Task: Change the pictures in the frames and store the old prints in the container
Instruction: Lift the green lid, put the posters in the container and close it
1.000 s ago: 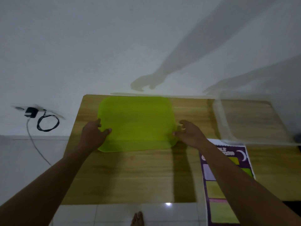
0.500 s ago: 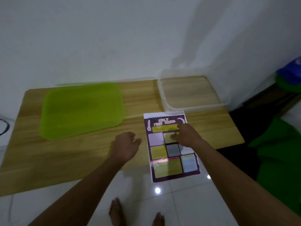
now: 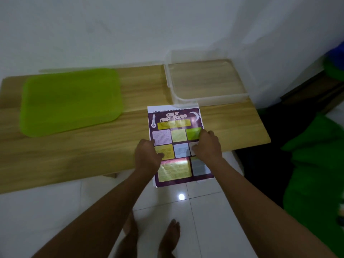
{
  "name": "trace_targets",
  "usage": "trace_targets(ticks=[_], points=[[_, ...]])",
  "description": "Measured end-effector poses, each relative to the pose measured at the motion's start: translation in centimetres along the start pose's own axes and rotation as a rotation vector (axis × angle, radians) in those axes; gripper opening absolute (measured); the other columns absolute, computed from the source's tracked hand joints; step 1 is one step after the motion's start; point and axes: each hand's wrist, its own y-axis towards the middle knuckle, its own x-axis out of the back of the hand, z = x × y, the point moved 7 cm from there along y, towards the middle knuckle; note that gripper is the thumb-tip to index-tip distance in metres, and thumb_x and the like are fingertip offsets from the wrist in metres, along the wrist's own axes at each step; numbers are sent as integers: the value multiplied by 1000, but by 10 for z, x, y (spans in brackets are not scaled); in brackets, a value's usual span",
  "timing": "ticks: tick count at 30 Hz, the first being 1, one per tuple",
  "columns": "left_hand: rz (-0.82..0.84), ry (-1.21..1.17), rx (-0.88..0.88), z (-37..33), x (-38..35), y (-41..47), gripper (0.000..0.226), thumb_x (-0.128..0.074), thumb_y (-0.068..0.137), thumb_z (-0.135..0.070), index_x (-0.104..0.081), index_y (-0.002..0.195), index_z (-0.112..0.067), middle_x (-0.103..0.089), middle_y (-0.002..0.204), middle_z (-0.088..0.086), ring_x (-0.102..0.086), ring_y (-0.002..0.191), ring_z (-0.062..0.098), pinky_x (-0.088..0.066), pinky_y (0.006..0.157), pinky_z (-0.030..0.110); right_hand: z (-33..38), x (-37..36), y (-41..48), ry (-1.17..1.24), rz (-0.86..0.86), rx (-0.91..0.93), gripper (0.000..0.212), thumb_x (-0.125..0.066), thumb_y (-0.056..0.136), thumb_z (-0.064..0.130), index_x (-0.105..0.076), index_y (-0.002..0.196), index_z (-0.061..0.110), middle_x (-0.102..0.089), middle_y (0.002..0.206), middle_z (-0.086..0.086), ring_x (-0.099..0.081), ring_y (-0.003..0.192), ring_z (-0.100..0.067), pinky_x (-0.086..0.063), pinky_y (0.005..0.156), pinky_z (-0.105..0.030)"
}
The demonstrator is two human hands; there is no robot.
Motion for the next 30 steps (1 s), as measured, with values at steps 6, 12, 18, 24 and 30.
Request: trace_targets(ticks=[6,12,18,24,30], points=[[-53,120,-13,-1,-2,-7,53,-81,74,-25,-62,120,-6,-58,116,12,-52,106,28,-46,87,37,-7,6,6,343,-32,-105,36,-72,76,22,-56,107,15,-62,102,-8,-60,96,-31,-53,82,-42],[-14,100,-36,1,2,-4,54,-79,77,-23,-60,125,-7,-53,118,10,-49,111,25,-42,90,32,-5,9,13,626,26,-114,36,-74,79,15,-60,113,17,-67,97,3,-65,90,-19,-54,79,-35],[-37,-6,22,5,7,-1,48,-73,81,-27,-59,125,-13,-58,113,10,-50,108,23,-38,87,29,-10,5,6,1043,166,-156,63,-68,79,-13,-51,120,31,-70,106,1,-69,93,-17,-57,74,-33],[-50,-131,106,6,17,-1,50,-71,84,-28,-57,126,-7,-64,113,15,-55,108,30,-40,85,33,-10,0,-3,1299,348,-183,79,-63,79,-20,-49,137,32,-73,112,-11,-71,101,-33,-58,82,-50],[-5,-173,171,4,22,-6,62,-74,83,-29,-50,134,-2,-62,123,17,-58,113,31,-45,92,38,-9,-4,-11,1313,380,-232,60,-65,81,-15,-52,128,20,-73,112,-13,-71,98,-36,-59,79,-51]])
